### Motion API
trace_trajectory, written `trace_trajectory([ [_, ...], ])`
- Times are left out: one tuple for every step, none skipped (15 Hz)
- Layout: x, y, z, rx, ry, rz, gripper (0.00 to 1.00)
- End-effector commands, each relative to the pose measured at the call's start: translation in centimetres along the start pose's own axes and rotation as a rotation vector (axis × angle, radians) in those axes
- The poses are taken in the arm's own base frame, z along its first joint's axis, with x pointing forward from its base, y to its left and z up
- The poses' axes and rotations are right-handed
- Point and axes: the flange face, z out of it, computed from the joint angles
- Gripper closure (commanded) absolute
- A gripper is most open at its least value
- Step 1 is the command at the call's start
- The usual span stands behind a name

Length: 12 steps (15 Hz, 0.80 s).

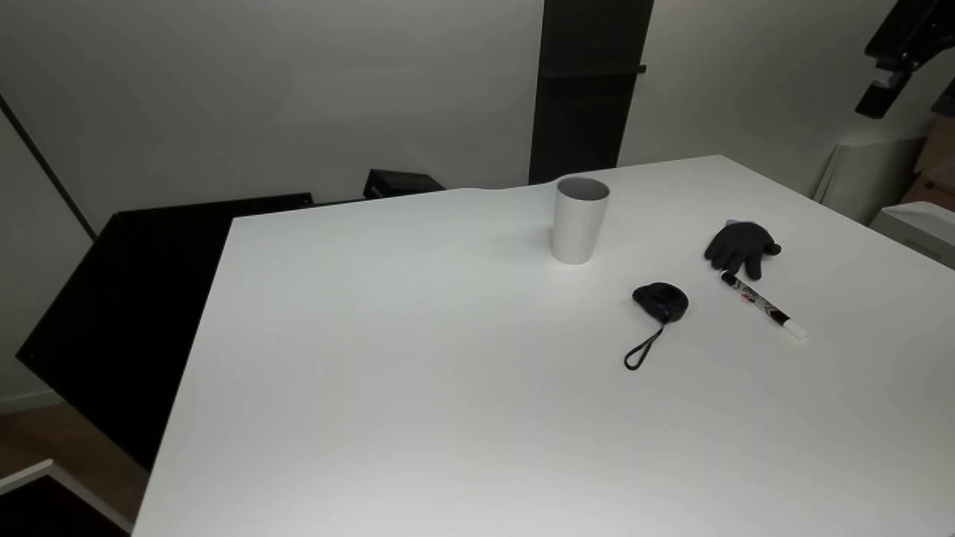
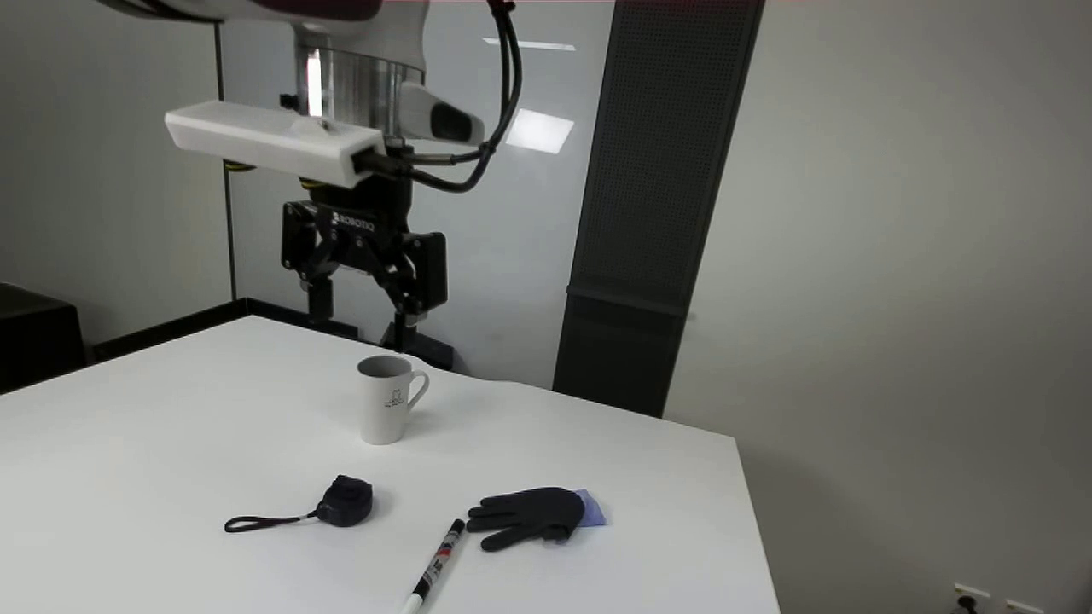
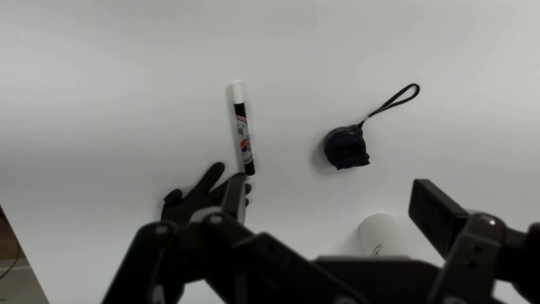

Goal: Pick up the pen and put it in the mug cup

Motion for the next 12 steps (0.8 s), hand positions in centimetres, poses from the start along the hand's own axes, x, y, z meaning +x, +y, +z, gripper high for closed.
trace_trajectory([
  [1.7,2.4,2.0,-0.004,0.011,-0.004,0.0],
  [1.9,2.9,2.5,-0.005,0.021,-0.009,0.0],
  [2.3,3.3,3.2,-0.011,0.029,-0.017,0.0],
  [2.6,3.6,3.7,-0.014,0.037,-0.022,0.0],
  [2.9,3.9,4.3,-0.02,0.043,-0.033,0.0],
  [3.1,4.1,4.8,-0.026,0.051,-0.041,0.0],
  [3.3,4.4,5.5,-0.029,0.057,-0.052,0.0],
  [3.5,4.7,6.0,-0.031,0.062,-0.062,0.0],
  [3.7,5.0,6.7,-0.033,0.064,-0.068,0.0],
  [3.7,5.3,7.3,-0.031,0.063,-0.073,0.0],
  [3.8,5.6,7.9,-0.03,0.064,-0.081,0.0],
  [3.9,5.8,8.3,-0.03,0.063,-0.085,0.0],
])
